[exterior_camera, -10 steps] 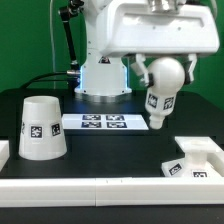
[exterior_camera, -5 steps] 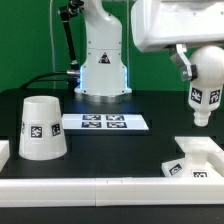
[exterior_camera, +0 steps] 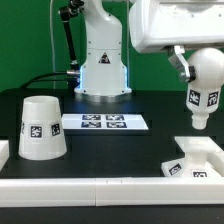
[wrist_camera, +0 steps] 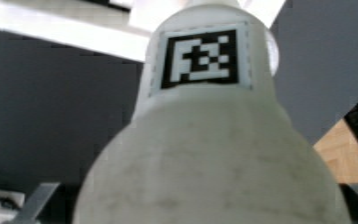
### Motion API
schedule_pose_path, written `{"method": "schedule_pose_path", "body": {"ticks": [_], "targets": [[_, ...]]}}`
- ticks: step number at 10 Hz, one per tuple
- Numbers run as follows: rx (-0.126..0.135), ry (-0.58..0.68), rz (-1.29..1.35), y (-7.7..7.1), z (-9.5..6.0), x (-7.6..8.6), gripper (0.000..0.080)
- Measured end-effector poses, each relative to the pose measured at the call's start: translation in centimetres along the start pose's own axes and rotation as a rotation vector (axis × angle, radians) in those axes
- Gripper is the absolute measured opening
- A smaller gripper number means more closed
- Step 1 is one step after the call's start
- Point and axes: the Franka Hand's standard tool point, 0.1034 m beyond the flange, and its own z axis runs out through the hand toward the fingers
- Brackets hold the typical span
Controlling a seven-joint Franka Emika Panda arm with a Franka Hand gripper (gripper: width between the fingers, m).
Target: Assemble lamp
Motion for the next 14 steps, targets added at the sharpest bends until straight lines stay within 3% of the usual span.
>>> {"method": "schedule_pose_path", "body": {"ticks": [1, 2, 10, 14], "targets": [[-0.013, 0.023, -0.013, 0.5, 0.2, 0.3, 0.0577], [-0.050, 0.074, -0.035, 1.7, 0.6, 0.1, 0.0577], [-0.038, 0.059, -0.019, 0.4, 1.6, -0.8, 0.0577], [-0.034, 0.045, -0.024, -0.4, 2.1, -2.0, 0.0577]]}}
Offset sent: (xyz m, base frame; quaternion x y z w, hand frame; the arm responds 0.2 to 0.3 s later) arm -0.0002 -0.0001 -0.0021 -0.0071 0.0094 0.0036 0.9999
